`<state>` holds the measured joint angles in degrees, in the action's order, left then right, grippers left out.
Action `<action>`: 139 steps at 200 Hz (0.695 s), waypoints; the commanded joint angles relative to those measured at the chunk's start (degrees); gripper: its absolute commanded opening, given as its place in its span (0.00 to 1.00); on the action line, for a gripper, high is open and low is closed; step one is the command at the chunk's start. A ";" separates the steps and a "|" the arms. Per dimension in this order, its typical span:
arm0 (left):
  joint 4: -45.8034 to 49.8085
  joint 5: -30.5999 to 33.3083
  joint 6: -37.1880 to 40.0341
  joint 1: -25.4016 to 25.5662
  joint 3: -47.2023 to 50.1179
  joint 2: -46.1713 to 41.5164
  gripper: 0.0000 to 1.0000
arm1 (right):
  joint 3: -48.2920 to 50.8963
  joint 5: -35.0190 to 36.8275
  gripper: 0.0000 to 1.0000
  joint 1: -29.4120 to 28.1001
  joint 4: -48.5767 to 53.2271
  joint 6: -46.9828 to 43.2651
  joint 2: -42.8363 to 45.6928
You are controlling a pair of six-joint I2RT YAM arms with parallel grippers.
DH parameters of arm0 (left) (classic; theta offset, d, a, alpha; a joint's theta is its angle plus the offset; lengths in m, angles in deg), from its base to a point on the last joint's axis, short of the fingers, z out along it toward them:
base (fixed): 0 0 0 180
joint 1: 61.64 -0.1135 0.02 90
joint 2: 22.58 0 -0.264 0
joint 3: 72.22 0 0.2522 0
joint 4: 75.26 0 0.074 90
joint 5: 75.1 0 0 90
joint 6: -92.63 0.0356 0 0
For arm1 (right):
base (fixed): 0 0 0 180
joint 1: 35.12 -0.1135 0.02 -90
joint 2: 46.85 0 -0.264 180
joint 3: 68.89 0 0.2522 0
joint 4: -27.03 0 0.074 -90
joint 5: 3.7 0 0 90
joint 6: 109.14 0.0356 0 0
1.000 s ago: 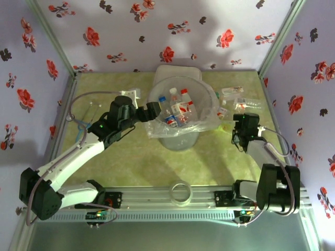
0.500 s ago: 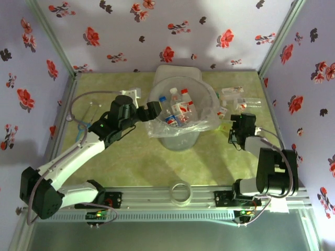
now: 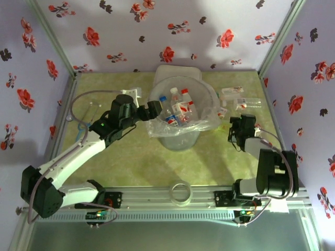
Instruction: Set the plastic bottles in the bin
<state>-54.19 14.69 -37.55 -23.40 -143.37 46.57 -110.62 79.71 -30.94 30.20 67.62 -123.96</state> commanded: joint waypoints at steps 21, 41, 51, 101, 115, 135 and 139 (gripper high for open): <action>3.01 0.50 1.07 -0.45 -0.18 1.56 0.90 | -6.61 6.56 0.70 -0.54 16.11 -12.64 14.77; 2.82 0.44 1.11 -0.45 -0.27 1.61 0.90 | -12.95 11.93 0.69 -1.01 26.70 -22.60 20.70; 2.73 0.47 1.24 -0.45 -0.39 1.61 0.90 | -15.82 13.87 0.69 -1.04 29.79 -26.67 23.11; 2.76 0.38 1.39 -0.44 -0.88 1.75 0.90 | -30.01 20.95 0.65 -1.21 39.59 -42.88 28.87; 2.79 0.26 1.37 -0.49 -1.14 1.78 0.90 | -34.00 20.36 0.65 -1.47 39.76 -47.21 28.80; 2.71 0.21 1.38 -0.46 -1.41 1.89 0.90 | -38.73 15.90 0.66 -2.17 37.98 -53.69 28.46; 2.63 0.08 1.33 -0.45 -1.41 1.94 0.90 | -39.92 14.60 0.66 -2.29 38.05 -54.66 28.13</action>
<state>-53.80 14.69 -37.53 -23.40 -143.69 47.51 -144.74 96.97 -32.25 67.31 24.38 -95.50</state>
